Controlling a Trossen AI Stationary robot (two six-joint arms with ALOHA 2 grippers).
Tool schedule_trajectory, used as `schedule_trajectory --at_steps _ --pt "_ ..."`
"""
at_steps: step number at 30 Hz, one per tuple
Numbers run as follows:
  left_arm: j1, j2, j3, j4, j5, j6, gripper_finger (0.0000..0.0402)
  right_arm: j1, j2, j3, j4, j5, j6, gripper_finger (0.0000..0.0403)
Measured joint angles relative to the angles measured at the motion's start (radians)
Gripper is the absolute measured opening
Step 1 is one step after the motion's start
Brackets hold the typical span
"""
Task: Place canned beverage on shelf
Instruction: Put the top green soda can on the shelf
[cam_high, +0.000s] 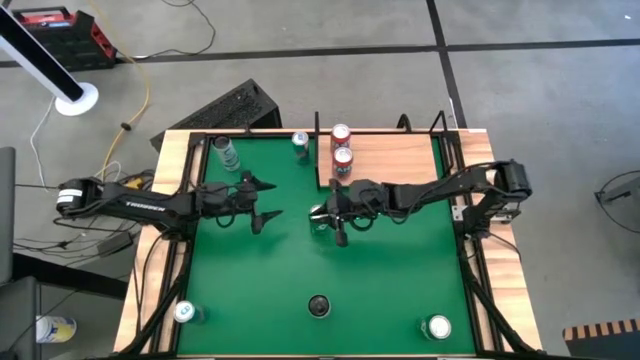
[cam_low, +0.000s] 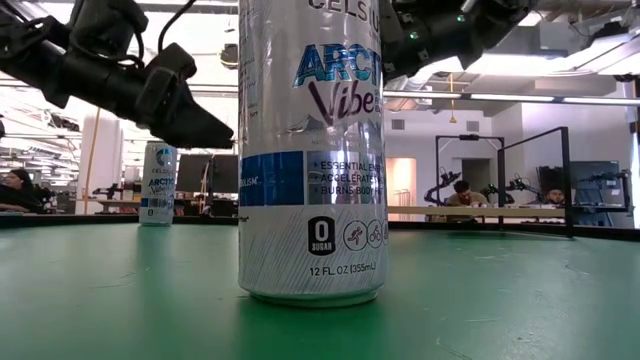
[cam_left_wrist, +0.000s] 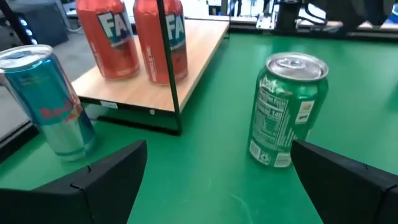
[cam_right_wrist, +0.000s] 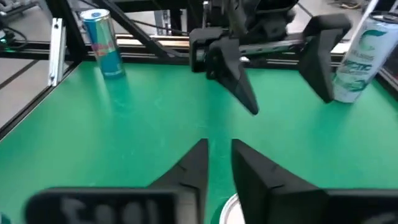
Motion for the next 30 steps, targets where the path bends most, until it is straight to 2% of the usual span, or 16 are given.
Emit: schedule_trajectory --at_steps 7,12,16,20,30 --pt "0.000 0.053 0.000 -0.003 0.002 0.061 0.0382 -0.002 -0.010 0.003 -0.040 0.087 -0.067 0.0229" --pt "0.000 0.082 -0.003 -0.003 0.049 0.096 0.0382 -0.002 -0.010 0.003 -0.061 0.108 -0.071 0.0287" --pt "0.003 0.065 -0.089 0.104 0.023 0.084 0.0382 -0.001 -0.011 0.003 -0.131 0.128 -0.030 0.0307" --pt "0.027 0.040 -0.200 0.314 -0.024 0.036 0.0382 -0.002 -0.011 0.003 -0.175 0.132 -0.020 0.0315" --pt "0.053 0.001 -0.197 0.310 -0.028 0.037 0.0382 -0.019 -0.005 0.003 -0.164 0.153 -0.023 0.0327"
